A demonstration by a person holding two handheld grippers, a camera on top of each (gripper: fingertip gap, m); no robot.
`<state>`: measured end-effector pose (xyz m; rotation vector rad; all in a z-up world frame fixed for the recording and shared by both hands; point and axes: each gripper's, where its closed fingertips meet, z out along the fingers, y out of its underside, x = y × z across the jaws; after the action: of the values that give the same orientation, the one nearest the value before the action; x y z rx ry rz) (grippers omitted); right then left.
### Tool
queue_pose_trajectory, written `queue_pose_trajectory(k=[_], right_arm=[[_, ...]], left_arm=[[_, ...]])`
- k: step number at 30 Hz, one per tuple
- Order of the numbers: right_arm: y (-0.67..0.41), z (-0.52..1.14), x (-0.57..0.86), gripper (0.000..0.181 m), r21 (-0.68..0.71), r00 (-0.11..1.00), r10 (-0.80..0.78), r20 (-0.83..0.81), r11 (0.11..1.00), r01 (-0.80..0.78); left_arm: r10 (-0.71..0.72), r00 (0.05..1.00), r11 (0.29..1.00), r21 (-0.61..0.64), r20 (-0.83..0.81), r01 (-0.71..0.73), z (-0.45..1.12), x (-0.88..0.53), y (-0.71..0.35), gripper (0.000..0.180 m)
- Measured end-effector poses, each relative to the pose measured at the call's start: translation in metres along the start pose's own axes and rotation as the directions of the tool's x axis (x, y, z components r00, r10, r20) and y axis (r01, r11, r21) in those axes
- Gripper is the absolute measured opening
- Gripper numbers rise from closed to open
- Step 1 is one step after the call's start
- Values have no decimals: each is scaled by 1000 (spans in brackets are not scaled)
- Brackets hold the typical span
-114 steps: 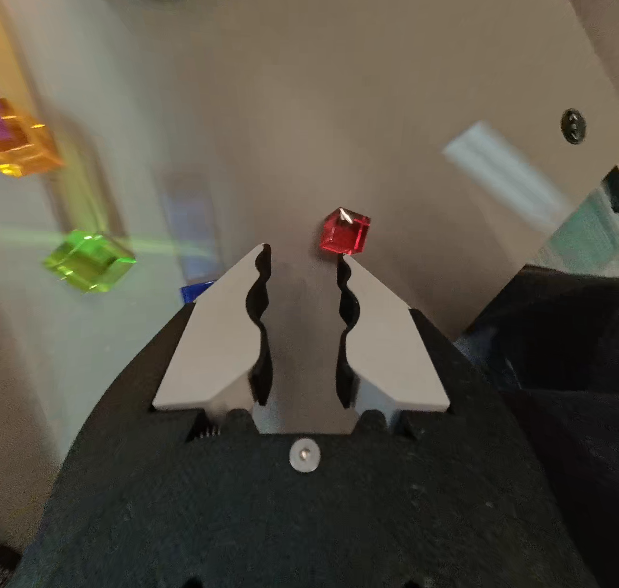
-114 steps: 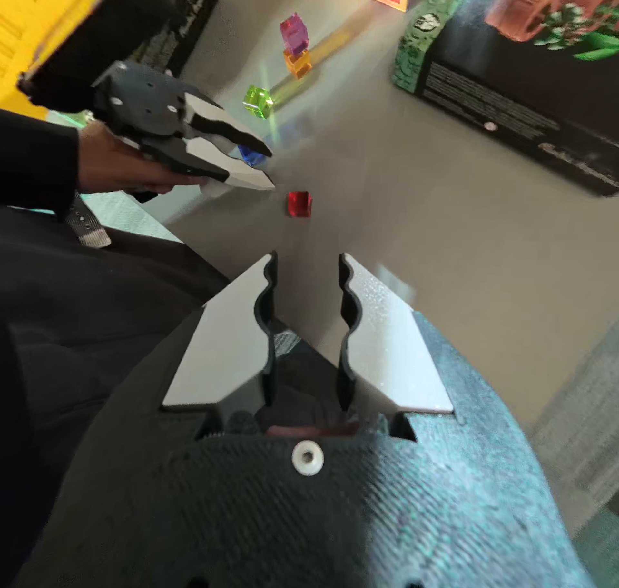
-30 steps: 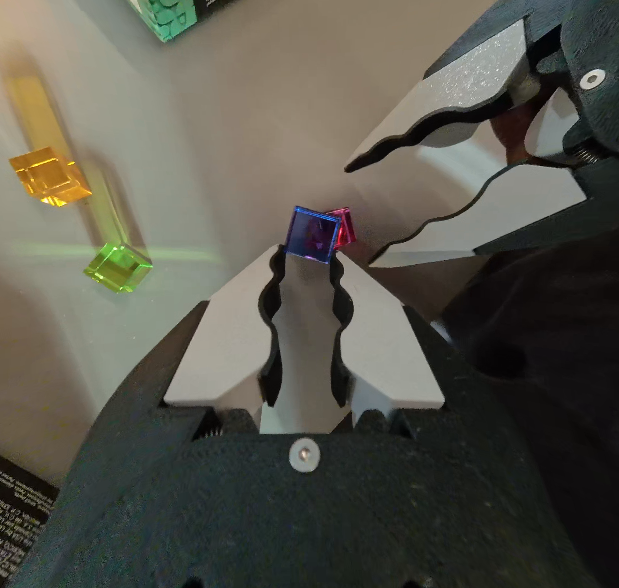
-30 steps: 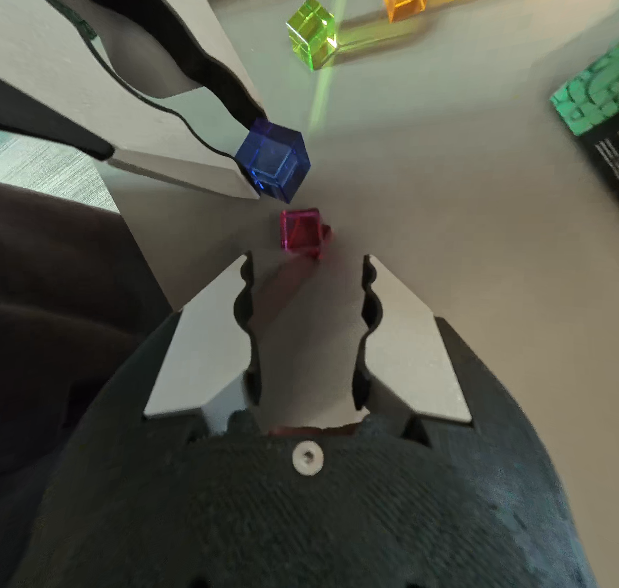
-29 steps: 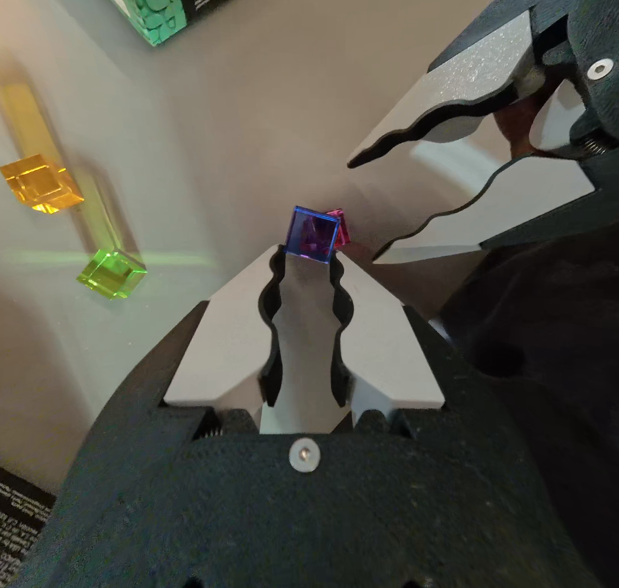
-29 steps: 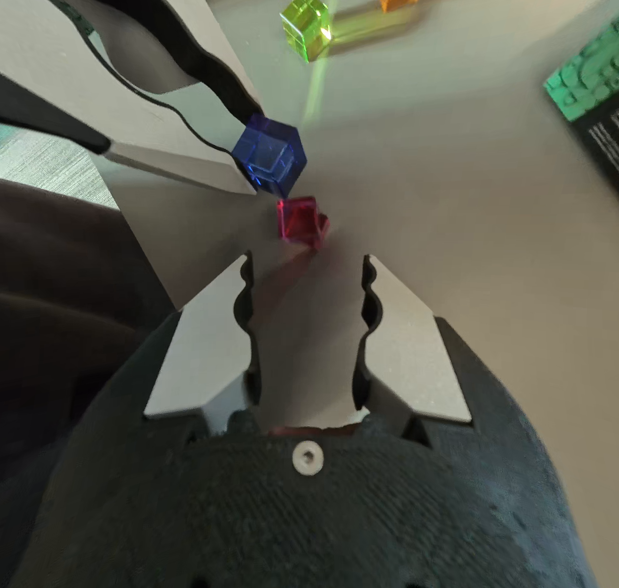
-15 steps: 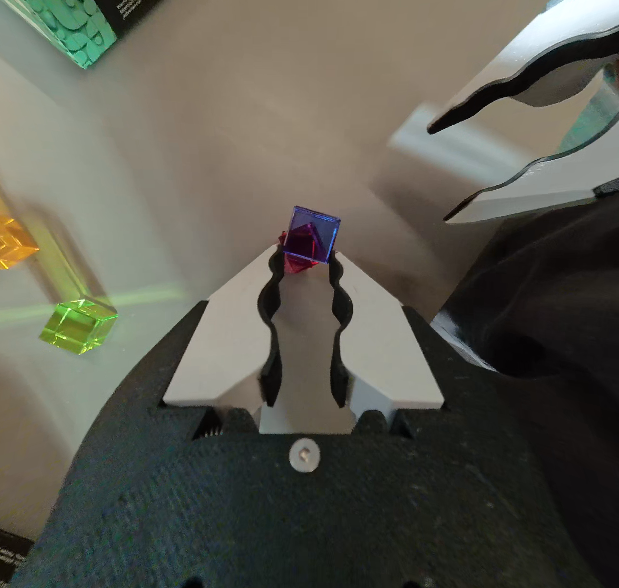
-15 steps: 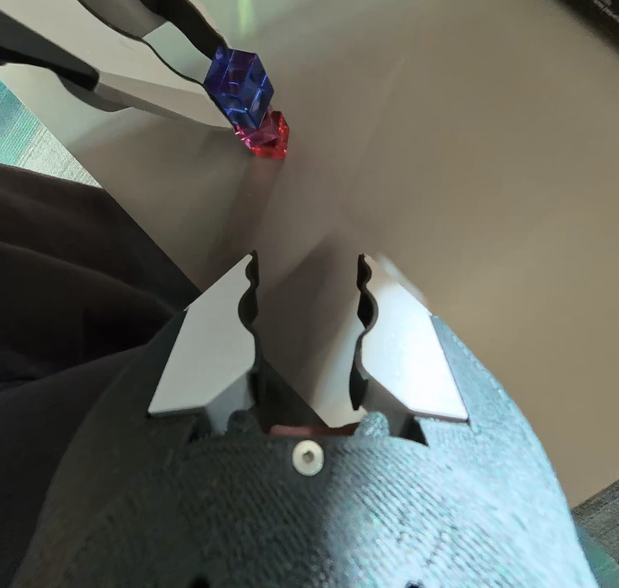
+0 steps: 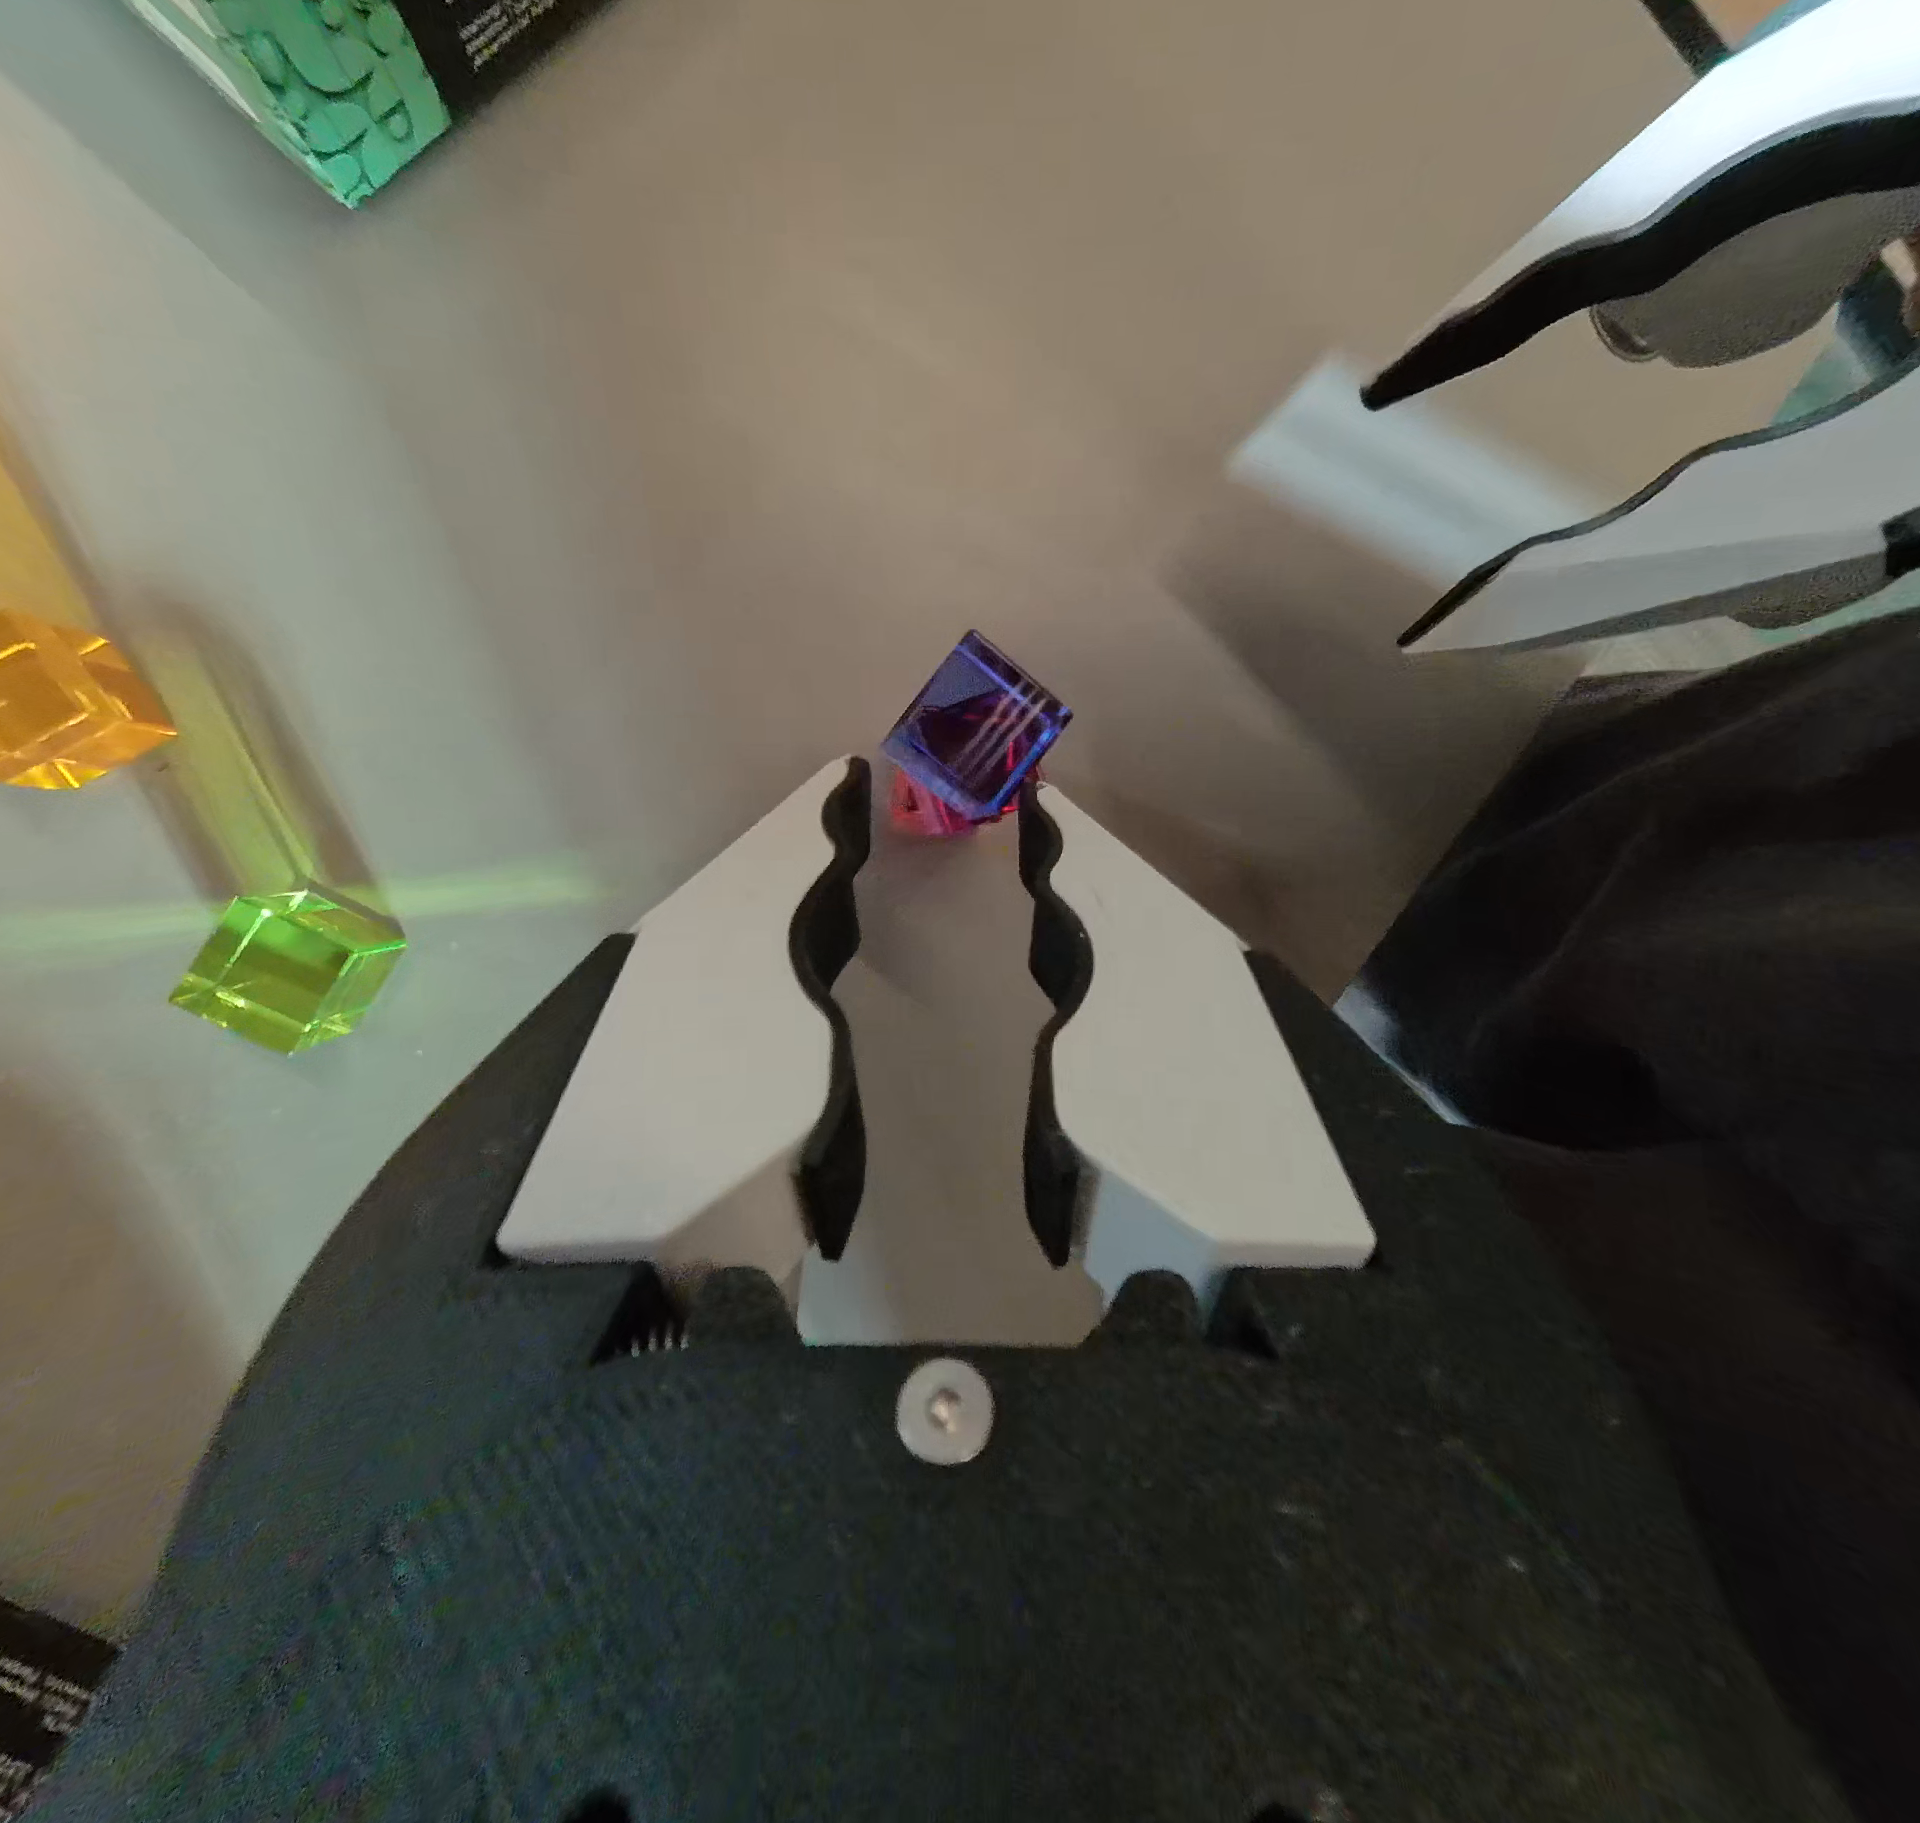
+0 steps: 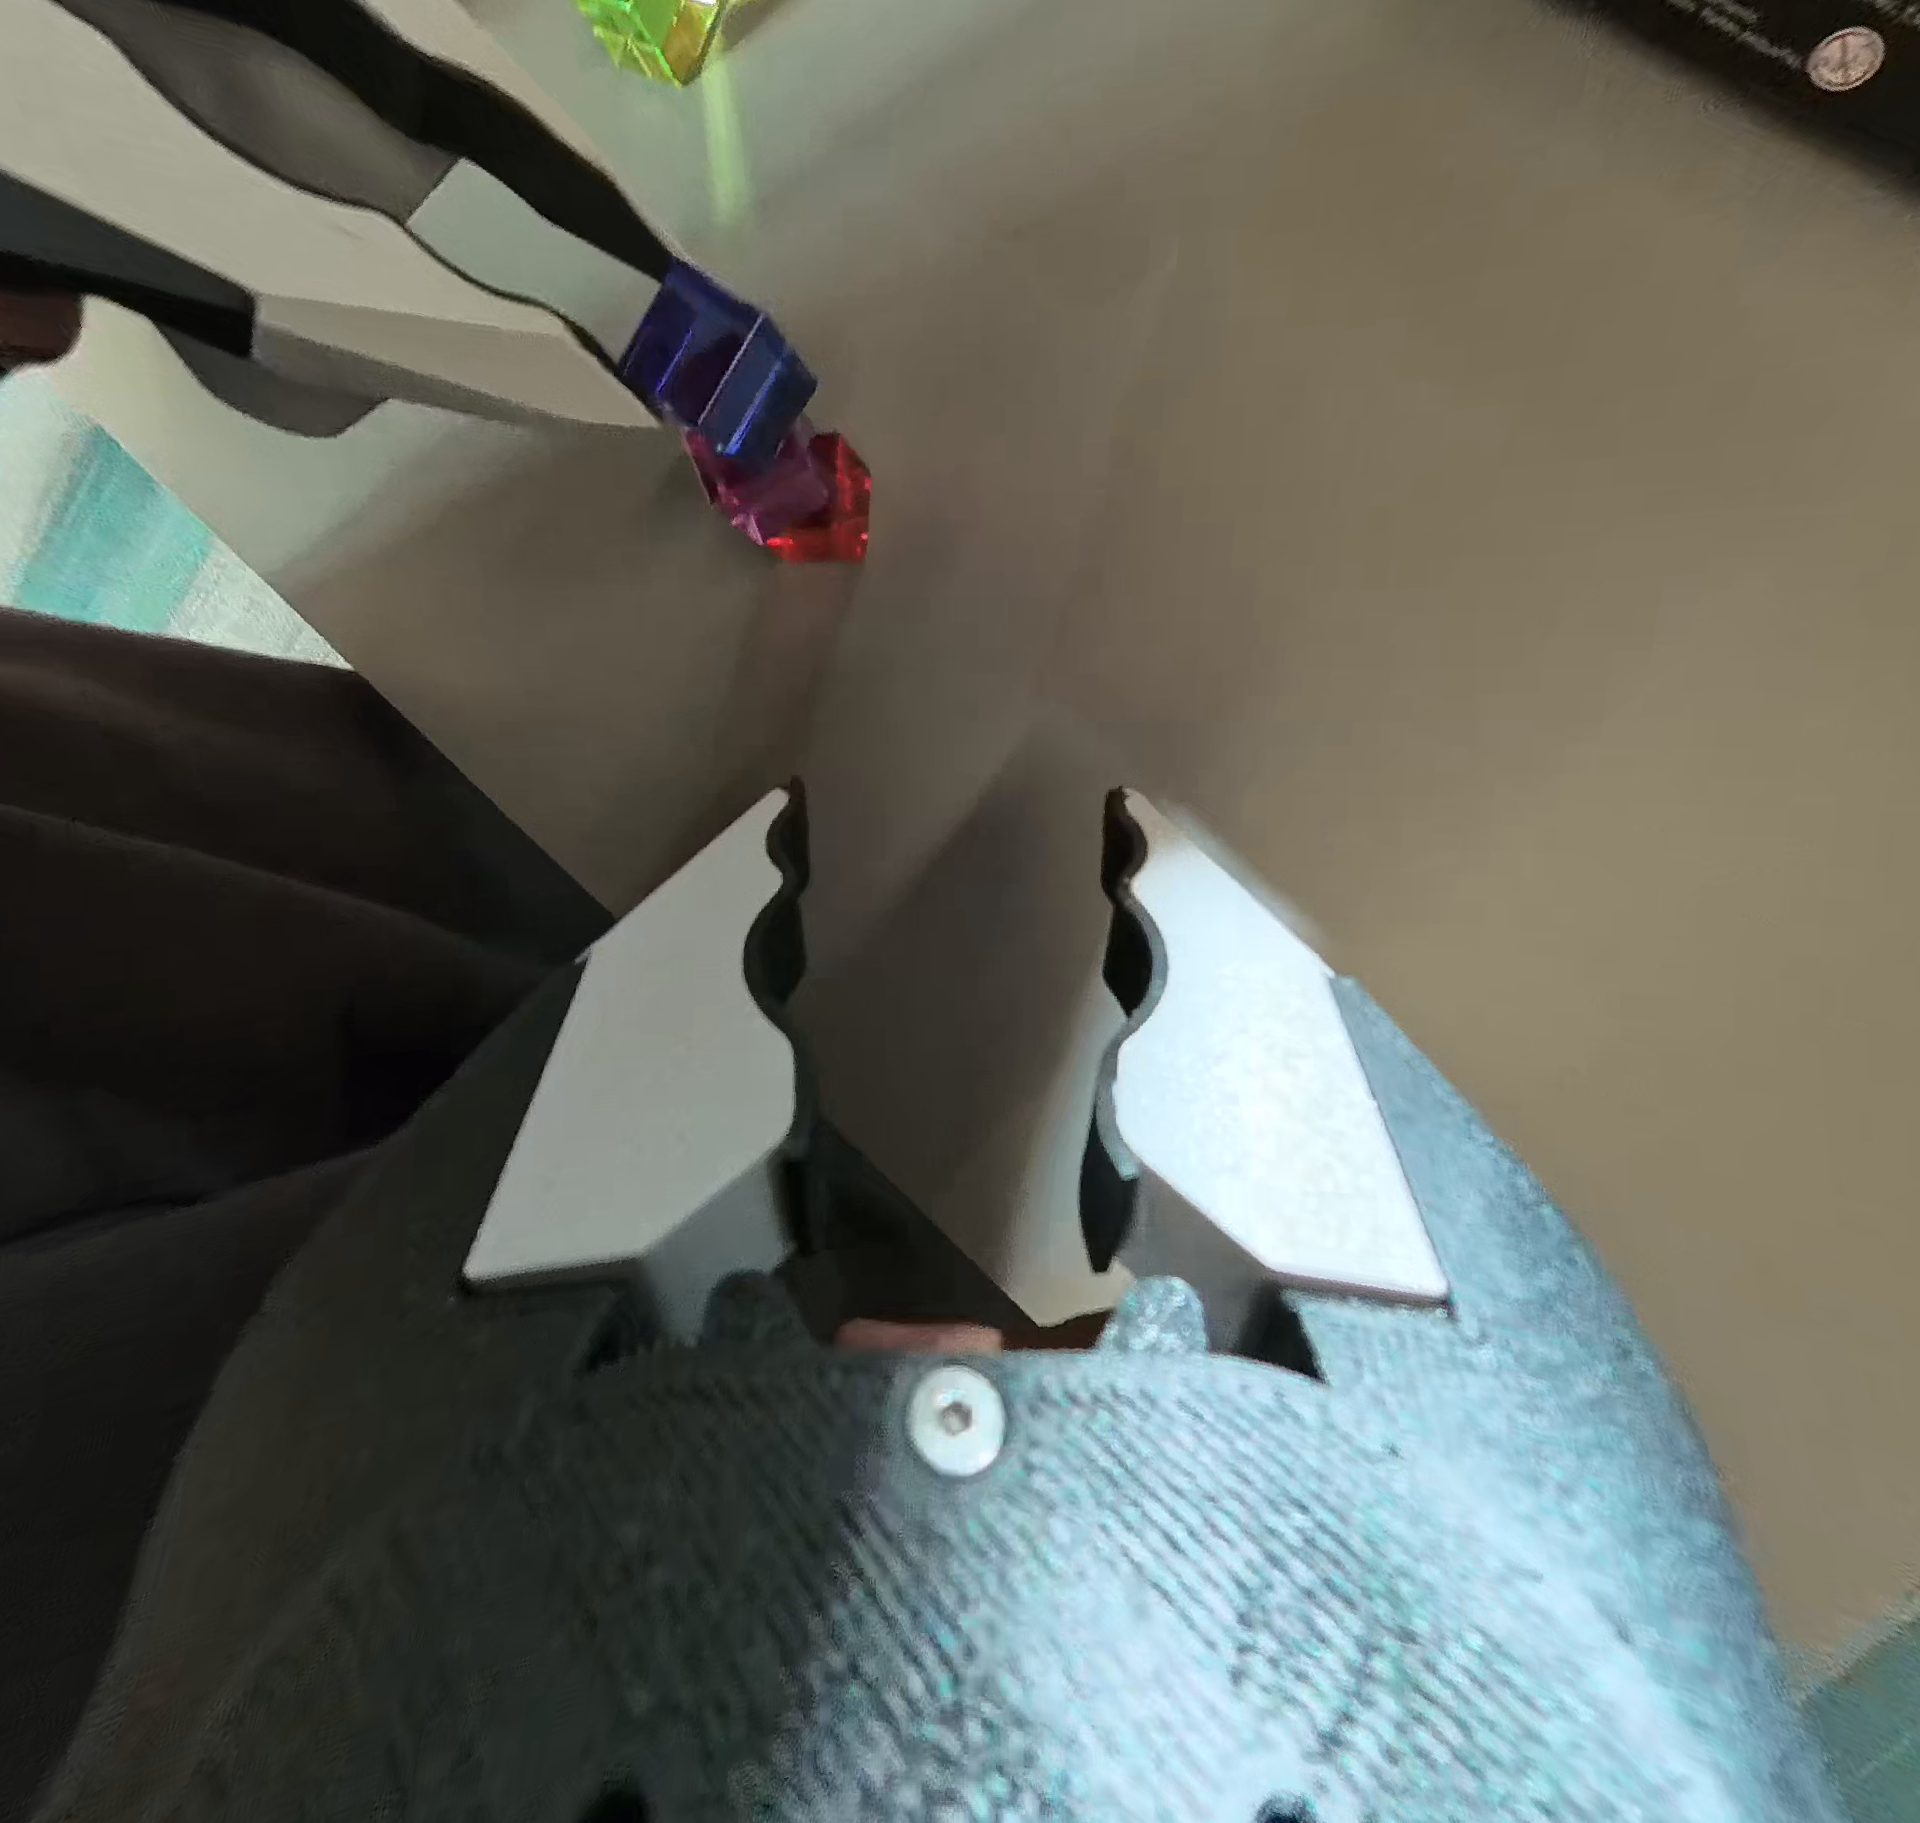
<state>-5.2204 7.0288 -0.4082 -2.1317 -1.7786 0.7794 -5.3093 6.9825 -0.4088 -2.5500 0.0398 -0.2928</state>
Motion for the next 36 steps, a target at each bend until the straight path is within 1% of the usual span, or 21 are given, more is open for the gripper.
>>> queue_pose_trajectory(k=[6, 10, 11, 13, 14, 15, 16, 18, 21, 22, 26, 28, 29, 30, 33, 36], right_arm=[[-20, -3, 13, 57, 44, 999, 53, -5, 998, -53], [-43, -3, 19, 57, 77, 999, 46, -6, 996, -46], [-53, -2, 19, 56, 89, 999, 32, -5, 996, -31], [-75, 4, 15, 56, 111, 1000, -12, -2, 994, 12], [-87, 9, 11, 56, 120, 999, -35, 6, 992, 34], [-99, 16, 7, 55, 128, 998, -57, 18, 990, 54], [-113, 24, 2, 57, 135, 996, -78, 32, 988, 73], [-139, 43, -9, 55, 141, 991, -114, 63, 985, 104], [-178, 77, -21, 56, 136, 981, -167, 104, 979, 152], [-188, 90, -24, 56, 124, 976, -187, 114, 977, 173], [-204, 141, -33, 61, 22, 946, -277, 168, 961, 277], [-203, 161, -34, 60, -26, 926, -331, 183, 939, 342], [-202, 168, -34, 57, -43, 915, -357, 189, 928, 370], [-202, 173, -36, 50, -52, 905, -376, 197, 918, 392], [-205, 179, -40, 0, -39, 884, -416, 212, 900, 434], [-211, 175, -41, 0, -4, 892, -406, 201, 910, 415]], left_arm=[[-103, 993, 994, 39, -52, 105, -14, -7, 6, 28], [-150, 988, 988, 38, -19, 151, -18, -22, 16, 28], [-168, 986, 985, 38, 9, 167, -18, -30, 19, 29], [-207, 971, 978, 41, 123, 204, -21, -58, 27, 30], [-226, 953, 974, 50, 202, 221, -23, -77, 30, 34], [-240, 923, 971, 66, 300, 231, -28, -98, 34, 43], [-246, 890, 969, 80, 384, 234, -33, -117, 38, 44], [-260, 858, 965, 81, 442, 250, -34, -138, 43, 45], [-300, 858, 952, 71, 418, 298, -21, -150, 46, 46], [-309, 864, 949, 74, 398, 305, -16, -151, 45, 51], [-346, 869, 935, 57, 354, 349, 4, -153, 49, 49], [-359, 867, 932, 77, 346, 356, 6, -154, 47, 49], [-371, 862, 927, 79, 347, 367, 6, -154, 48, 43], [-381, 856, 922, 82, 350, 378, 4, -155, 49, 26], [-414, 852, 910, 122, 321, 396, -5, -152, 49, 25], [-441, 843, 898, 148, 309, 415, -16, -152, 54, 25]])
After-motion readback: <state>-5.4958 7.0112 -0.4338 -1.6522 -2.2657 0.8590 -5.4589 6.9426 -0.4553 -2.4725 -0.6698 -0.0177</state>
